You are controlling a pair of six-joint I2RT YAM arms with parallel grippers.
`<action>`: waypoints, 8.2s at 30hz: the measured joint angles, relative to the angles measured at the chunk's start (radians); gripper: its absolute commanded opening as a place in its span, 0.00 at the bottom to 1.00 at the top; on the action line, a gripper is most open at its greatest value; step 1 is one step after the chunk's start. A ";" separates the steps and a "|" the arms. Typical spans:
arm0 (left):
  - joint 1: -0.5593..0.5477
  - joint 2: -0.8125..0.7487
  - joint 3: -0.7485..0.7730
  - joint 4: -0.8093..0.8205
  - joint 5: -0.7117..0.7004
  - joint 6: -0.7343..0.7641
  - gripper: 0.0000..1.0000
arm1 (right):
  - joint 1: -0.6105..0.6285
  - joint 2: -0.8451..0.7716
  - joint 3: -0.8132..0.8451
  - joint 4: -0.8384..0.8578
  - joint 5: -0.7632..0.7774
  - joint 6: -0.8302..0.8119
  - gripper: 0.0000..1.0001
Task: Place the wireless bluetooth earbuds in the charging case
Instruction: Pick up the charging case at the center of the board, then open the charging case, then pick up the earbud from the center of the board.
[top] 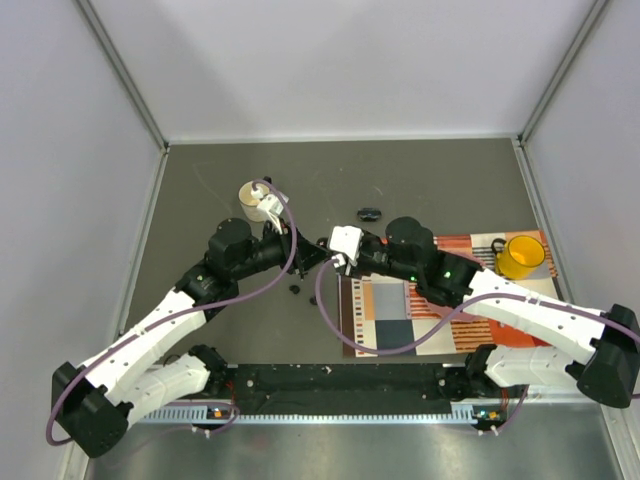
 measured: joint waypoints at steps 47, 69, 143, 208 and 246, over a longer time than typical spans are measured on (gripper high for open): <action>-0.002 -0.408 -0.499 0.819 -0.096 0.412 0.00 | -0.114 0.029 0.156 0.111 -0.293 1.387 0.99; -0.003 -0.395 -0.499 0.835 -0.060 0.466 0.00 | -0.132 0.187 0.134 0.246 -0.389 1.848 0.70; -0.006 -0.314 -0.439 0.668 -0.061 0.395 0.00 | -0.131 0.202 0.214 -0.022 -0.315 1.598 0.78; -0.003 -0.279 -0.499 0.972 0.223 0.149 0.00 | -0.086 0.079 0.343 -0.253 -0.232 0.917 0.85; -0.003 -0.771 -0.589 0.529 0.007 0.258 0.00 | -0.311 0.312 0.224 -0.287 -0.121 1.073 0.66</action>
